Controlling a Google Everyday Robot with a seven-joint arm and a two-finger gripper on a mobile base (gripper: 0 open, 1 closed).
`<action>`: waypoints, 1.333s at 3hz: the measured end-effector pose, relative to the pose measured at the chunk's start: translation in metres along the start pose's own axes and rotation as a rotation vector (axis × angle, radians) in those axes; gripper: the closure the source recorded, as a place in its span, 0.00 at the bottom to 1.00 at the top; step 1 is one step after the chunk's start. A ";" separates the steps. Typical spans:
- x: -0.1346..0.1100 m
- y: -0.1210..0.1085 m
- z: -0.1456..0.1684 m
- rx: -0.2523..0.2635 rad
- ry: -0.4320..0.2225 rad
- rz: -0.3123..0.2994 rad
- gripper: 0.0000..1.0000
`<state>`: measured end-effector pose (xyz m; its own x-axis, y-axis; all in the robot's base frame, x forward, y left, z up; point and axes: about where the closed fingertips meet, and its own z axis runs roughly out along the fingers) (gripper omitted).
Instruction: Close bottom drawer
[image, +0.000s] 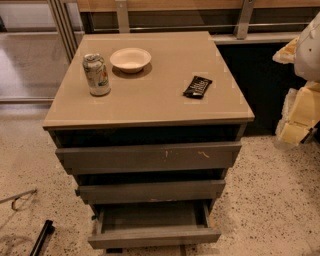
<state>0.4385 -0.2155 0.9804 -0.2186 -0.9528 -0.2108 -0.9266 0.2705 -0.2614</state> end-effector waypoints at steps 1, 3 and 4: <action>0.000 0.000 0.000 0.000 0.000 0.000 0.03; 0.001 0.006 0.006 0.003 -0.005 0.017 0.50; 0.004 0.026 0.030 -0.006 -0.041 0.069 0.73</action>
Offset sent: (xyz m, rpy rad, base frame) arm 0.0000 0.0000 0.0000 0.0000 -0.0001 0.0000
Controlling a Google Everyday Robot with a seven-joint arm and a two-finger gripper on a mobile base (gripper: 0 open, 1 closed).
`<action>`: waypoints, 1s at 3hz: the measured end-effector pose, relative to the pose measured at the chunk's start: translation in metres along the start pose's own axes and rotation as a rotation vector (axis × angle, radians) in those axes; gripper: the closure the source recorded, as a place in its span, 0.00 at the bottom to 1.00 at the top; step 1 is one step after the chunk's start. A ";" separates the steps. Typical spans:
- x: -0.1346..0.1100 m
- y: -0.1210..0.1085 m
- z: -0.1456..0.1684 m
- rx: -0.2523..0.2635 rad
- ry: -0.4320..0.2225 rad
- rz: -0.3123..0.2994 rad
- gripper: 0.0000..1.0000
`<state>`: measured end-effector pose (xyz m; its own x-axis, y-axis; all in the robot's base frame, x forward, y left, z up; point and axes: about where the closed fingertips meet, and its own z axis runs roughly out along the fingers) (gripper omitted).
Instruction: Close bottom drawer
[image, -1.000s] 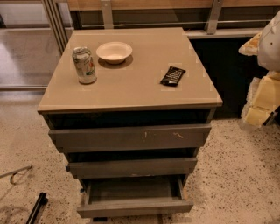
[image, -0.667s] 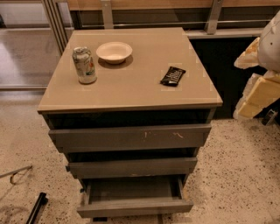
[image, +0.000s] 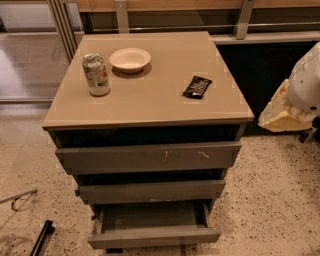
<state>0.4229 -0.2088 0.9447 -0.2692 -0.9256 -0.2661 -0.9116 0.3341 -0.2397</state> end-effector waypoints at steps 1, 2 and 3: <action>0.010 0.024 0.056 -0.054 -0.067 0.047 0.96; 0.021 0.057 0.131 -0.155 -0.155 0.086 1.00; 0.021 0.056 0.130 -0.154 -0.154 0.086 1.00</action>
Offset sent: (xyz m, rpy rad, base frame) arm -0.0262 0.0382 -0.2397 0.3674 0.2109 0.0231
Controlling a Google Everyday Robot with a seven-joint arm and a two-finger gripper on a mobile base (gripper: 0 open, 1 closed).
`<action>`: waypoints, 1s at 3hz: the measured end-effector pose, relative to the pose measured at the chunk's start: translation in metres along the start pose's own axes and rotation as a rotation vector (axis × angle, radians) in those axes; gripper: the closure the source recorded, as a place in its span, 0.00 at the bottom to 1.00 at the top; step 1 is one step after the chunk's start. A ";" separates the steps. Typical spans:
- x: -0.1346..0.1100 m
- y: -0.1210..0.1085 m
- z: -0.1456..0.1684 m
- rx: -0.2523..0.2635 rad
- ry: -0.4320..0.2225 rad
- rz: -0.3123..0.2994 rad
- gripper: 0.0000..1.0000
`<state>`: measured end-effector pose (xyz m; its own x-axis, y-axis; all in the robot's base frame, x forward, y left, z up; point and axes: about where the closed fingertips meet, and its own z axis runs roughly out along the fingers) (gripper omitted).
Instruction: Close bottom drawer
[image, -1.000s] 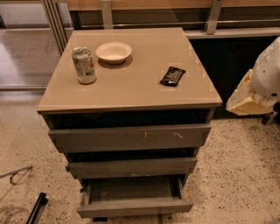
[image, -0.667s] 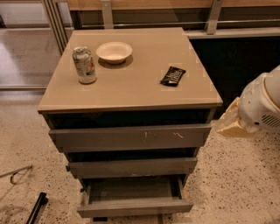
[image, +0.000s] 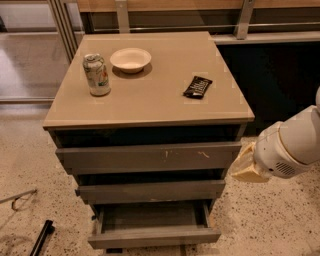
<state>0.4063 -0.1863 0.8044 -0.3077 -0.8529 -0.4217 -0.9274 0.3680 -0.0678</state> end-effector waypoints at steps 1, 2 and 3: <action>0.015 0.011 0.028 -0.011 -0.002 -0.013 1.00; 0.038 0.033 0.087 -0.055 -0.042 -0.028 1.00; 0.063 0.053 0.156 -0.110 -0.090 -0.042 1.00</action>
Offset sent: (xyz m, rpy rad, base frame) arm -0.0412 0.0268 -0.1976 0.1327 0.0393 0.1026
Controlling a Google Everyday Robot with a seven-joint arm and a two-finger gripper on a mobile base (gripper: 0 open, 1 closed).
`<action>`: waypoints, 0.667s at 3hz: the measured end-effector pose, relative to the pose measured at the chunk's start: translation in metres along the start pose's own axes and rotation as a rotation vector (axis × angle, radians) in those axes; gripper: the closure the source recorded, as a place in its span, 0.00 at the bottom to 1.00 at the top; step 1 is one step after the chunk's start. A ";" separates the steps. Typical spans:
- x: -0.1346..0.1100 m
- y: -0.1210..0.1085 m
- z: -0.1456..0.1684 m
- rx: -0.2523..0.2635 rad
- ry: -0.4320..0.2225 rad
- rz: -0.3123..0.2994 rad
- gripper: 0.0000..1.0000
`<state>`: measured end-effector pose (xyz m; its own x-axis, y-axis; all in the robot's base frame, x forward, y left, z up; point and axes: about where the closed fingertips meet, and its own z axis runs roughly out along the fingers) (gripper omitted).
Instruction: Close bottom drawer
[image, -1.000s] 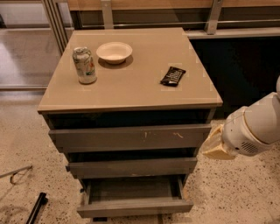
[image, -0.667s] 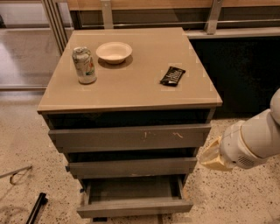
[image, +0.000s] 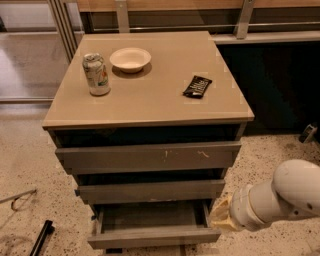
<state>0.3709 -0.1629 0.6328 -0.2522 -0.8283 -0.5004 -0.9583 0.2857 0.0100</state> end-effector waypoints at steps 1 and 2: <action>0.039 0.015 0.083 -0.109 -0.043 0.041 1.00; 0.039 0.015 0.083 -0.109 -0.043 0.041 1.00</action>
Offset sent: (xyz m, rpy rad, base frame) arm -0.0072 0.0071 -0.0654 0.0436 0.0565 0.0184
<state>0.3578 -0.1507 0.5422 -0.2879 -0.7947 -0.5344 -0.9567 0.2630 0.1244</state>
